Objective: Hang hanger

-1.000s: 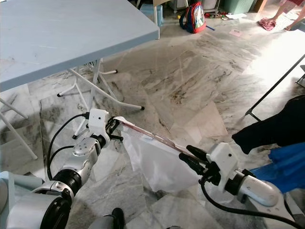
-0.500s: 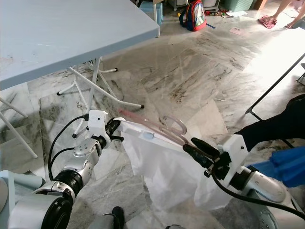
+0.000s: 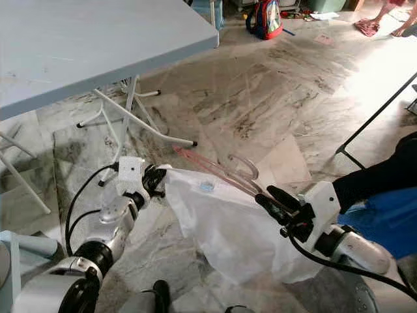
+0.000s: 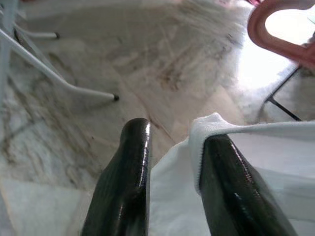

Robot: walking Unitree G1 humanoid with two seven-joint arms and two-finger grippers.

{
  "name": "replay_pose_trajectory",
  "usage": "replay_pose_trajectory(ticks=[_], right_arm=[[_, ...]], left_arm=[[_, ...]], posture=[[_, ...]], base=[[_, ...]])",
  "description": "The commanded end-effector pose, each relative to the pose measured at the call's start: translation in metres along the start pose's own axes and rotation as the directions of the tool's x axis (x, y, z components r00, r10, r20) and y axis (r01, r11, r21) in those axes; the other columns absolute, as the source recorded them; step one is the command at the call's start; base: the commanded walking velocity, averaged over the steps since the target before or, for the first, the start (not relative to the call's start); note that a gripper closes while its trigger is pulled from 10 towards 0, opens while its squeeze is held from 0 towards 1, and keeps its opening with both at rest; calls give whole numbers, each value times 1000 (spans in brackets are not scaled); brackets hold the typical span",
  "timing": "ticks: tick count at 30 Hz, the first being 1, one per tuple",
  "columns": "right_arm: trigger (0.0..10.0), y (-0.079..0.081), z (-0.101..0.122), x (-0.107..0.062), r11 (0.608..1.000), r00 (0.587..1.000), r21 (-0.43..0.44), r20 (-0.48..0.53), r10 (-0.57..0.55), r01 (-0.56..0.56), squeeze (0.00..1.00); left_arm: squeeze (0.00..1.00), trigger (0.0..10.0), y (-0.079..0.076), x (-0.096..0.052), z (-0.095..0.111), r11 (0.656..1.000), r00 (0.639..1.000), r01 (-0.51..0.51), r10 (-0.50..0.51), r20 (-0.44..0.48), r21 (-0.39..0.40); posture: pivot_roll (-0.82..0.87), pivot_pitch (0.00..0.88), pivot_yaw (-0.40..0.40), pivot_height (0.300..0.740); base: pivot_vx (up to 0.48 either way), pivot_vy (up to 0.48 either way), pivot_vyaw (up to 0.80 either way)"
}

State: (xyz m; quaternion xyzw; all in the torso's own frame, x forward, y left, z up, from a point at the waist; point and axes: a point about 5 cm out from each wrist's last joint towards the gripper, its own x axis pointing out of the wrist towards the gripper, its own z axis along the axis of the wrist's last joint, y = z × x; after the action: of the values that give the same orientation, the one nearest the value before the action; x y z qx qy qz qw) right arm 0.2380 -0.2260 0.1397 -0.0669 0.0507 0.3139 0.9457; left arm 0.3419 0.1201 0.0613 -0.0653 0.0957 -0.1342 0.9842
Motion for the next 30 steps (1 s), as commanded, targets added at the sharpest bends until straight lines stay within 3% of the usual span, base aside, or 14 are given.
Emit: replay_pose_trajectory(ticks=[1, 8, 12, 20, 25, 30], right_arm=[[10000, -20, 0, -17, 994, 994, -44, -47, -101, 99, 0], [10000, -20, 1, -12, 994, 995, -87, -69, -77, 71, 0], [10000, -19, 3, -6, 991, 995, -111, -61, -83, 76, 0], [10000, -9, 5, 11, 987, 995, -129, -20, -97, 94, 0], [10000, -1, 9, 31, 985, 996, -148, 12, -85, 86, 0], [10000, 0, 12, 38, 981, 998, -184, 5, -61, 60, 0]], left_arm=[[1000, 10000, 21, -9, -5, 997, 997, -77, 77, -3, -9], [1000, 10000, 6, -19, -32, 999, 996, 31, -29, -82, 14], [1000, 10000, -7, -22, -35, 988, 989, 138, -141, -44, -65], [1000, 10000, -25, -20, -32, 963, 966, 257, -258, -3, -75], [1000, 10000, -47, -20, -29, 896, 899, 437, -438, 8, -84], [1000, 10000, -55, -21, -28, 855, 855, 519, -518, -21, 25]], posture=[[-119, 221, 4, 740], [-120, 224, 1, 740], [-119, 226, 1, 740], [-114, 227, 6, 740], [-112, 226, 11, 740], [-110, 225, 13, 740]], base=[[0, 0, 0], [0, 0, 0], [0, 0, 0], [0, 0, 0], [0, 0, 0], [0, 0, 0]])
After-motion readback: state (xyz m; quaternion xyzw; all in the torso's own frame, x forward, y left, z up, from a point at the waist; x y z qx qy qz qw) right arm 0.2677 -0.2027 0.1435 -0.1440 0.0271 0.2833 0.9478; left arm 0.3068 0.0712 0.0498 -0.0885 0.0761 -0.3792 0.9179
